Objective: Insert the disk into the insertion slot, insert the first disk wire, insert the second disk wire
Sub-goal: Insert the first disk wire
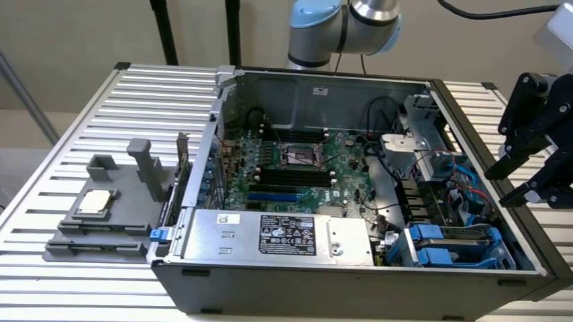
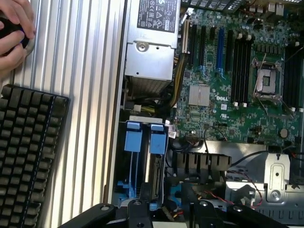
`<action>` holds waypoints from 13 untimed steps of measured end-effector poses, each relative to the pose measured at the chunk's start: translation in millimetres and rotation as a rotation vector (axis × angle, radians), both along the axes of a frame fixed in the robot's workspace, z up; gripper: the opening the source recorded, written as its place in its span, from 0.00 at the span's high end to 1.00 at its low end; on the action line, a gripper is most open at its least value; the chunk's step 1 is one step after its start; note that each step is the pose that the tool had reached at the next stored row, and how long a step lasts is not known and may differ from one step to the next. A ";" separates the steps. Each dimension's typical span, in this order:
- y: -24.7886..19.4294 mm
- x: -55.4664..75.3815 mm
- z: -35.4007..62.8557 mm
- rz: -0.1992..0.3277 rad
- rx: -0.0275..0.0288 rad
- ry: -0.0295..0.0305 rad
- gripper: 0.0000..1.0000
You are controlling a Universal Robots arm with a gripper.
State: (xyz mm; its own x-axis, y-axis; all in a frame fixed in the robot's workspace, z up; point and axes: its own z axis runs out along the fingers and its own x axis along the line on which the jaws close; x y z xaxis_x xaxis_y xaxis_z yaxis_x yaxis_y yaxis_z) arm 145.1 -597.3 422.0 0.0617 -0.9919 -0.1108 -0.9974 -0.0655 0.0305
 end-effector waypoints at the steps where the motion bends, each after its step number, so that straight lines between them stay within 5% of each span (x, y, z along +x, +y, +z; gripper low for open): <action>1: 0.1 4.1 -1.8 0.000 -0.0001 0.0000 0.61; 5: 0.6 16.5 -9.0 0.003 -0.0005 0.0000 0.61; 13: 1.6 18.8 -23.6 0.007 -0.0005 0.0000 0.61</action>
